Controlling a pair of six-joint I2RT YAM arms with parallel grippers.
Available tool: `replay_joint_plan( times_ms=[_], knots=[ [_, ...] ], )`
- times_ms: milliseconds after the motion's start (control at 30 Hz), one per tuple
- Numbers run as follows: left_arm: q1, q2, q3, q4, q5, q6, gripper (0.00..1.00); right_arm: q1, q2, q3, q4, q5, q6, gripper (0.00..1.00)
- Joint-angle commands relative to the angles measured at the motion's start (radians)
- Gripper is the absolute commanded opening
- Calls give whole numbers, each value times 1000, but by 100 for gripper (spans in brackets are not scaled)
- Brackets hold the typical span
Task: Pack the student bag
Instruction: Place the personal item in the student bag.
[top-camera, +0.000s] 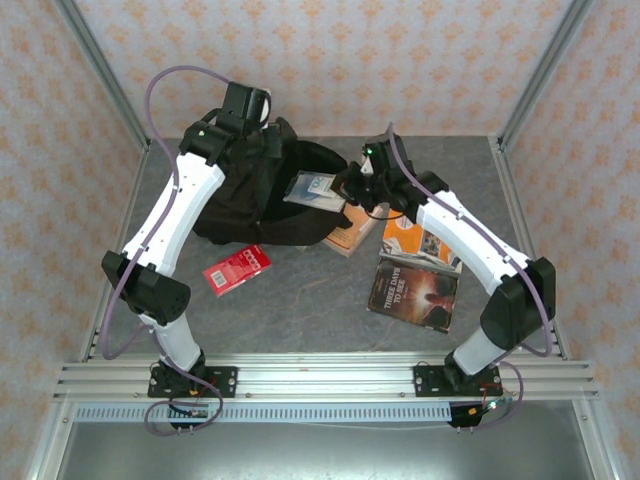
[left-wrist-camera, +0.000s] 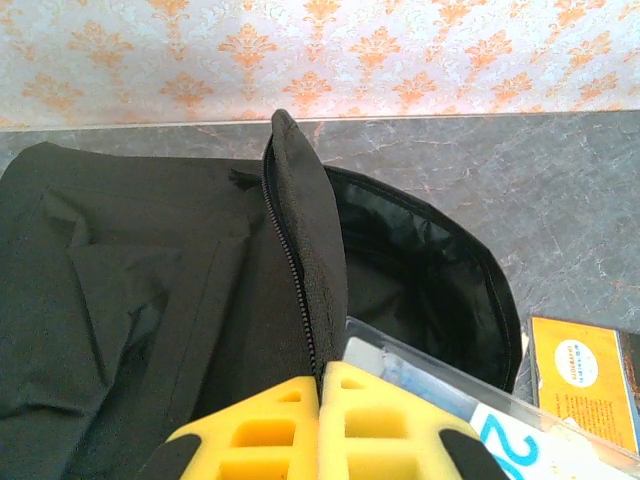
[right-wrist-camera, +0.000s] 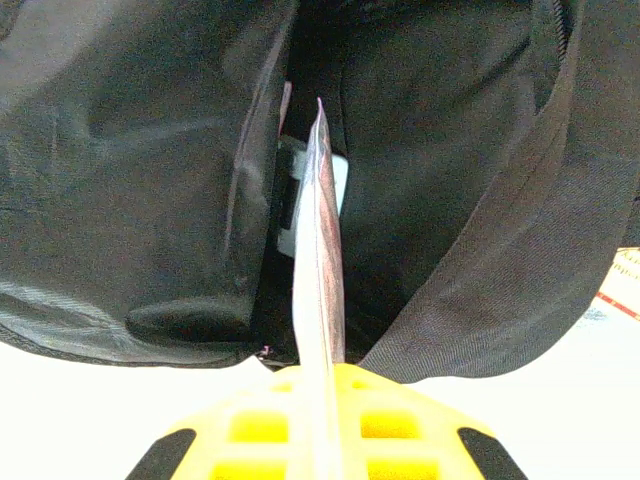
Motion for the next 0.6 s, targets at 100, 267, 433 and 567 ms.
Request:
replay_joint_plan(
  times_ms=[100, 267, 433, 567],
  knots=[
    [8, -67, 6, 58, 38, -1, 0, 3, 189, 24, 311, -189, 131, 0],
    [9, -87, -2, 71, 35, 6, 0, 18, 375, 128, 474, -244, 221, 0],
    [10, -89, -3, 79, 36, 6, 0, 59, 599, 423, 379, -216, 217, 4],
    [12, -90, -9, 82, 19, 9, 0, 85, 812, 769, 120, -163, 155, 32]
  ],
)
